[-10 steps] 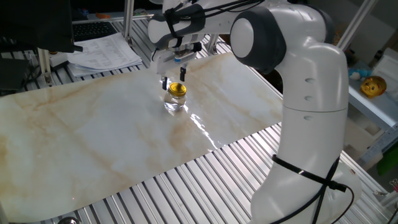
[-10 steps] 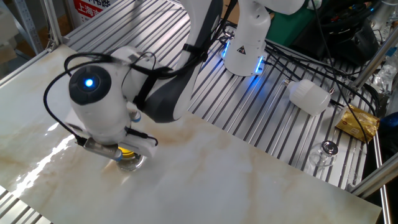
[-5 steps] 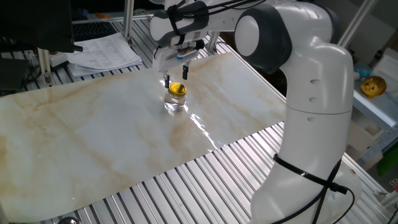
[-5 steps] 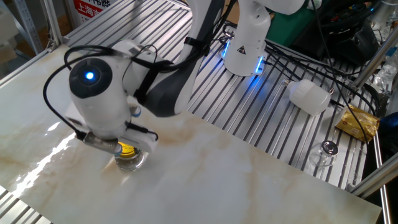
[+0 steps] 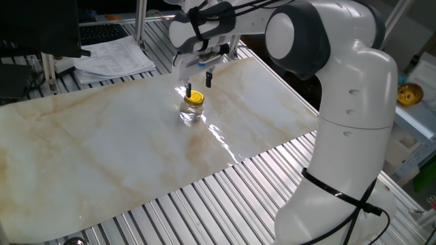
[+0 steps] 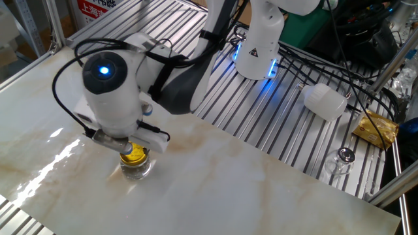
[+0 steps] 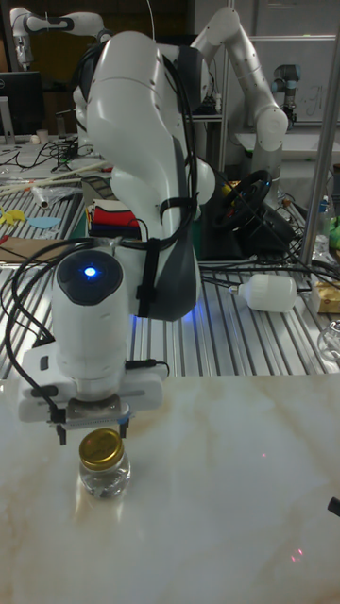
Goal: Screw the lid onto the jar
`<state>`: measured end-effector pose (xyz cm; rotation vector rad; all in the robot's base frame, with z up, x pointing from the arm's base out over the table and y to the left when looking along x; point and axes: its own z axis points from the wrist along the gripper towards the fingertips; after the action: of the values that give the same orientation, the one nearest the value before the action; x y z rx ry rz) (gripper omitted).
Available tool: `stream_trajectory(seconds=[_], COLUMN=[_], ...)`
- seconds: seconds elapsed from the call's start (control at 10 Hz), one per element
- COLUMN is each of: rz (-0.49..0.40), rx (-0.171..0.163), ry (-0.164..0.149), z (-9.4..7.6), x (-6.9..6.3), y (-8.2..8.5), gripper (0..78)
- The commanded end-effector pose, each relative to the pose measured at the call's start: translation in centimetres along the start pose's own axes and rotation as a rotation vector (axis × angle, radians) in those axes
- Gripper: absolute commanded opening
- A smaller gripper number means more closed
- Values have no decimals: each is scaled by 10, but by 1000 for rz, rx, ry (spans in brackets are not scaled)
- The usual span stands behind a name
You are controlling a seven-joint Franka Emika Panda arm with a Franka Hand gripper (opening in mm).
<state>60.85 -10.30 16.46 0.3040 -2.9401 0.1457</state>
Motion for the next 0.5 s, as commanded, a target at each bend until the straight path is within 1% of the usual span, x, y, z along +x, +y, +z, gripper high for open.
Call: stream_trajectory(seconds=[0.1, 0.3, 0.5], rz=[16, 20, 18], rx=[18, 16, 11], ry=[-6, -9, -12], z=[0, 0, 3], x=[1, 1, 0], y=[3, 2, -4], gripper=[774, 774, 774])
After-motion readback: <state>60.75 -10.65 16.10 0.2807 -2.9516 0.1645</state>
